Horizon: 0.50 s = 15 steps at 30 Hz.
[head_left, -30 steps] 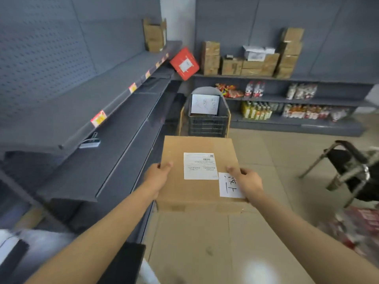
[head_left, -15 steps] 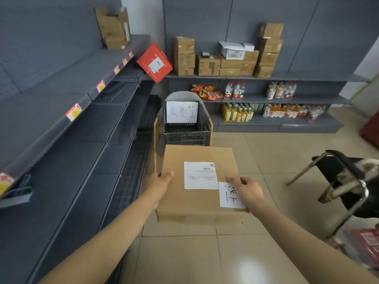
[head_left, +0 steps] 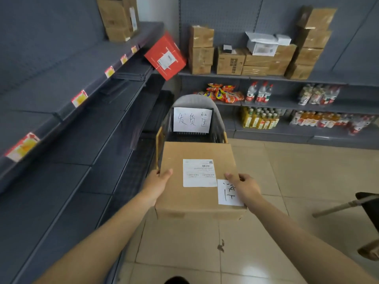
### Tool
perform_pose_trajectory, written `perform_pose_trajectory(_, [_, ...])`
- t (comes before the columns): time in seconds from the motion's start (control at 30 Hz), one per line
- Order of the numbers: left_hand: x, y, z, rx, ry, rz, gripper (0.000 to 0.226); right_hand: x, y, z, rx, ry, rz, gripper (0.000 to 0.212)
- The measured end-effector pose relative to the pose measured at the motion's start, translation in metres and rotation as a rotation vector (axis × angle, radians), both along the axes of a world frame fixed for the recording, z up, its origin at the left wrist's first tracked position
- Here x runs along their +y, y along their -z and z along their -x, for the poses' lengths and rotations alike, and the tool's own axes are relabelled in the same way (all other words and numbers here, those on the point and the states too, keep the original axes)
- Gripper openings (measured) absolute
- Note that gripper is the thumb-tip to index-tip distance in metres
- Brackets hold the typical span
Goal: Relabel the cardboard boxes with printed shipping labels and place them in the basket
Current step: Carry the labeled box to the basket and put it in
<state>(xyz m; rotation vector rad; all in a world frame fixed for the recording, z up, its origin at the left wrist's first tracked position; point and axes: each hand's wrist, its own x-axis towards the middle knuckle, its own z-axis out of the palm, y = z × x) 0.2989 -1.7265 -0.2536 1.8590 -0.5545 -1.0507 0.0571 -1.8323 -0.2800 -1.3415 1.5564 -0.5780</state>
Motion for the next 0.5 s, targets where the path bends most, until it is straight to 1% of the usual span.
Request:
perform_pose_trajectory(0.2, [-0.092, 0.022, -0.050, 0.030, 0.017, -0.018, 0.040, -0.096, 0.022, -0.050, 0.023, 0.002, -0.045, 0.047])
perform_pose_trajectory(0.4, [-0.185, 0.043, -0.101, 0.037, 0.059, -0.069, 0.043, -0.181, 0.035, -0.093, 0.050, 0.013, -0.090, 0.043])
perform_pose_trajectory(0.5, [-0.225, 0.049, -0.120, 0.033, 0.072, -0.103, 0.049, -0.217, 0.041, -0.109, 0.042, 0.029, -0.112, 0.043])
